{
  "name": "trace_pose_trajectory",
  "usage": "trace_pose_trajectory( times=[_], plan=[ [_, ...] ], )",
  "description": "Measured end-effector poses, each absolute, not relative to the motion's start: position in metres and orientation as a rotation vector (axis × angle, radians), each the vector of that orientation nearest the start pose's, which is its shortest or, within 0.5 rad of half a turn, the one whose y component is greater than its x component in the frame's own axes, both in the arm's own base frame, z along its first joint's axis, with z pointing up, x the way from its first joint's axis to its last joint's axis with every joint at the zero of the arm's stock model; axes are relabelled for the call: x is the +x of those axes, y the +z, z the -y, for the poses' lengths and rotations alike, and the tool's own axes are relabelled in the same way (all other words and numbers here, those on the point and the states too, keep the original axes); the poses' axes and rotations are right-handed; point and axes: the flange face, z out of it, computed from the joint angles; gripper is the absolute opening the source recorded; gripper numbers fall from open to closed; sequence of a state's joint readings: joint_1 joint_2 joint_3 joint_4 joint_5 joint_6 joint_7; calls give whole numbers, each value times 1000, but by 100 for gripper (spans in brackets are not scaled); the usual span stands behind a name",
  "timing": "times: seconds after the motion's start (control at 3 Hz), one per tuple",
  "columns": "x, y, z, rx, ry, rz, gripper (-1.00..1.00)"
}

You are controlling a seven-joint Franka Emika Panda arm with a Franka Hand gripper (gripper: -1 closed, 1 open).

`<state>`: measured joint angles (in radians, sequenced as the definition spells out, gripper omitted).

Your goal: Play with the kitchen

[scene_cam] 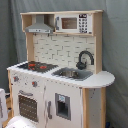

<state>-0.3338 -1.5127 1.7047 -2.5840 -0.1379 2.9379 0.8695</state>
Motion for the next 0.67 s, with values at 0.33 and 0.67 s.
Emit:
trace_pose_trajectory(
  times=[0.33,0.67],
  plan=[
    [199,257,-407,1776,1639,-827,100],
    [234,262,-391,1794,1638,-773,100]
  ],
)
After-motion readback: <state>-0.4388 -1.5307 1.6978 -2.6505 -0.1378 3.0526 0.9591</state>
